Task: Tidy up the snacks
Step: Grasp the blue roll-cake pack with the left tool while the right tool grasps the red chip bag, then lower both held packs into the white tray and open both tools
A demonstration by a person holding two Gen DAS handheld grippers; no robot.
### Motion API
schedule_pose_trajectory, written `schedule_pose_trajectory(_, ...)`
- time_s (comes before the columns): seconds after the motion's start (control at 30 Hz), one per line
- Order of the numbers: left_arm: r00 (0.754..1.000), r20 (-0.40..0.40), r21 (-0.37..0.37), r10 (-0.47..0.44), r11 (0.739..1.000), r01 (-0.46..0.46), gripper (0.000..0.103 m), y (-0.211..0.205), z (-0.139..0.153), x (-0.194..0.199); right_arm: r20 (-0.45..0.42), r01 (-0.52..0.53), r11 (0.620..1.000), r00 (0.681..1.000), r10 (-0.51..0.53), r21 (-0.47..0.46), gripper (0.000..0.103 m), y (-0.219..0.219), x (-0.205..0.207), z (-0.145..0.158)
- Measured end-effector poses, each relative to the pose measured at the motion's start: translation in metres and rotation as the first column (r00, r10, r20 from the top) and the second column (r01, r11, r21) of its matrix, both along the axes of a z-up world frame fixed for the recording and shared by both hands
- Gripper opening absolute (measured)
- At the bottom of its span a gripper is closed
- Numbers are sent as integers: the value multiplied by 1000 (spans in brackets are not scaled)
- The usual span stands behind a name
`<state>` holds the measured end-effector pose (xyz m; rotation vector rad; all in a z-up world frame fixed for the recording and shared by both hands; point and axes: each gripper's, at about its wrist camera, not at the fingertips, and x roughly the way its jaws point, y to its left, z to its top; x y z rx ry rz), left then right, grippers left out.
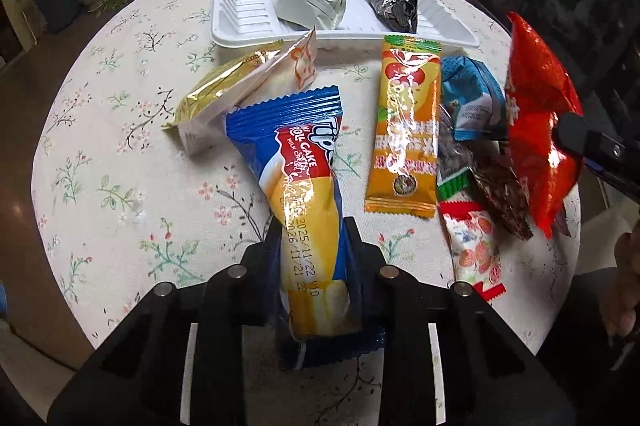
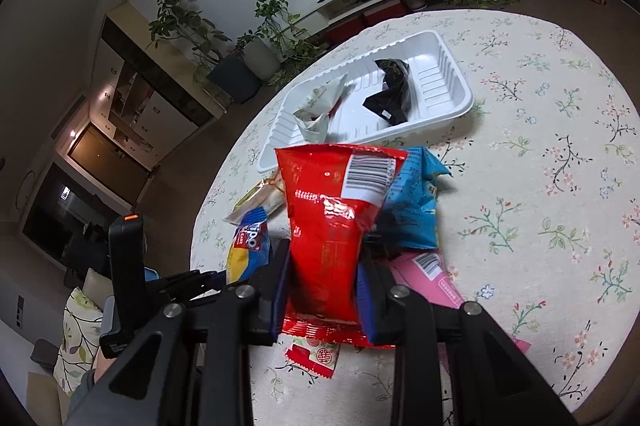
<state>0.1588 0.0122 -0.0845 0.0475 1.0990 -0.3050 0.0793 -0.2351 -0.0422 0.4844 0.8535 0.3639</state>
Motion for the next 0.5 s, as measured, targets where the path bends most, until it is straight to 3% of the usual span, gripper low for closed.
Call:
schedule_pose_trajectory(0.27,1000,-27,-192,-12,981,6,25,26,10,-35,4,5,1000,1000,-5,29,32,-7,-2,4)
schedule_pose_trajectory(0.43,1000,-8,-350,-8,937,4,25,50,31,-58,-1,6,998,1000,-6,70,32,-16,-4,12)
schedule_pose_trajectory(0.5,1000,14,-380,-11,925,15,25,57,45,-57,2,15,995,1000,-15,94,32,-23,-6,19)
